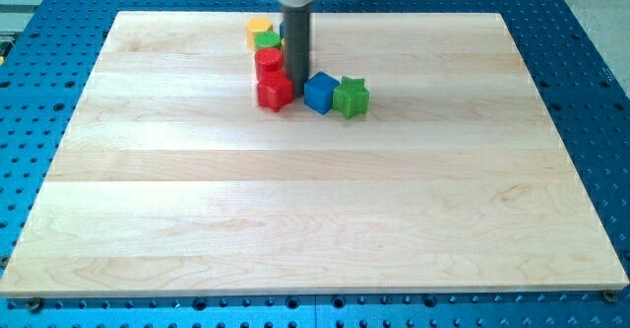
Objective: Push the red star to the bottom left corner
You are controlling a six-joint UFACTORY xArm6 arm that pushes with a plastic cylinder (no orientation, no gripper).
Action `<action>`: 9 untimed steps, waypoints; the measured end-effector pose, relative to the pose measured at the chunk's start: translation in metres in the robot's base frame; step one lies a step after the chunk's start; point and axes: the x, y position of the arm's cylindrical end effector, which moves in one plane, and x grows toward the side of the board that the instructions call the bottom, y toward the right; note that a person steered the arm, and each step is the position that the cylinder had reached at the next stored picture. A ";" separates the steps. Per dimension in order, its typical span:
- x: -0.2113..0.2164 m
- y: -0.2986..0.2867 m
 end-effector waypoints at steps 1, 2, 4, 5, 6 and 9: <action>0.027 -0.041; 0.049 -0.007; 0.018 -0.102; 0.018 -0.103; -0.023 -0.132; -0.053 -0.179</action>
